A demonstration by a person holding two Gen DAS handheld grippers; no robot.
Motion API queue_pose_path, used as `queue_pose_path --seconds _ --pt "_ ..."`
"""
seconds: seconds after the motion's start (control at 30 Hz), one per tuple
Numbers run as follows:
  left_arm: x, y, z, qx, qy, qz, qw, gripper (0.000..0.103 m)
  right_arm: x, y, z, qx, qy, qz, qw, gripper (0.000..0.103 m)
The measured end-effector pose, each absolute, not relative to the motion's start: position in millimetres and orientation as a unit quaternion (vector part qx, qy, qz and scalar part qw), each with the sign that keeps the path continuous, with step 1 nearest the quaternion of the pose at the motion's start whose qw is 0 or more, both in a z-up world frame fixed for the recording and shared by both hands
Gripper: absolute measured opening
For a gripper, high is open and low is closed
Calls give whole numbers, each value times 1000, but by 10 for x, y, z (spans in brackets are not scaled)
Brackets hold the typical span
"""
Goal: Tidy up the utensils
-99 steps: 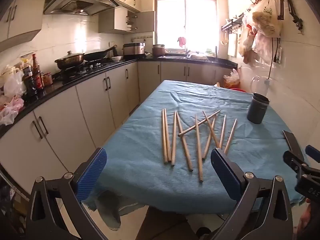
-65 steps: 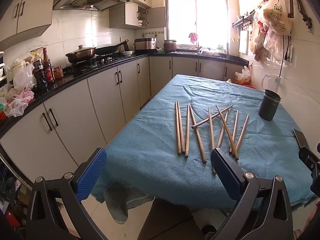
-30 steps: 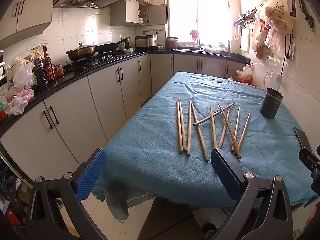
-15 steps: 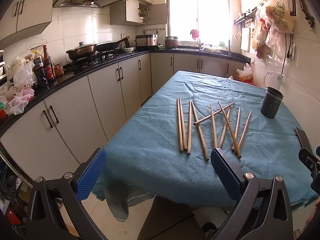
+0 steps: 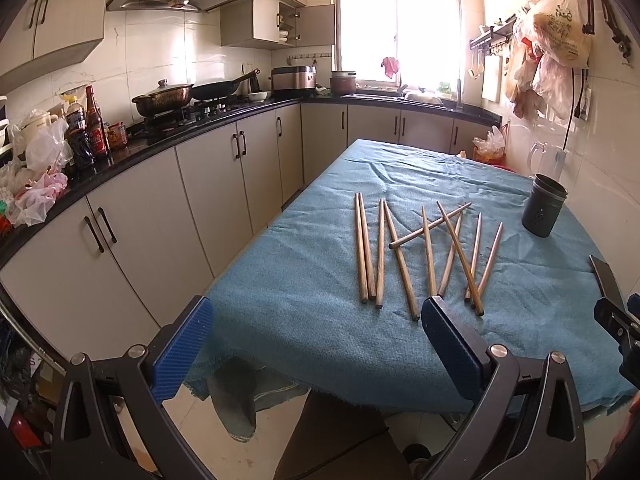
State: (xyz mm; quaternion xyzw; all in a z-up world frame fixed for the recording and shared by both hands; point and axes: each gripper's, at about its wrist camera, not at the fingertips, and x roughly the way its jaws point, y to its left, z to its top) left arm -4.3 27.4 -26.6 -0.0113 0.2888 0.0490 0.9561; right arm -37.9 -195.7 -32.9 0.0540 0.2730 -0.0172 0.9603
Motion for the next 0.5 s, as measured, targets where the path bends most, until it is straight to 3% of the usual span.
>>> queue_pose_path --seconds 0.23,0.37,0.5 --pt "103 293 -213 1 302 20 953 103 -225 -2007 -334 59 293 15 954 85" --pt "318 254 -158 0 333 -36 942 103 87 -2051 -307 73 334 62 938 67" --pt "650 220 -102 -25 378 -90 921 92 522 -2149 -318 134 388 122 904 50"
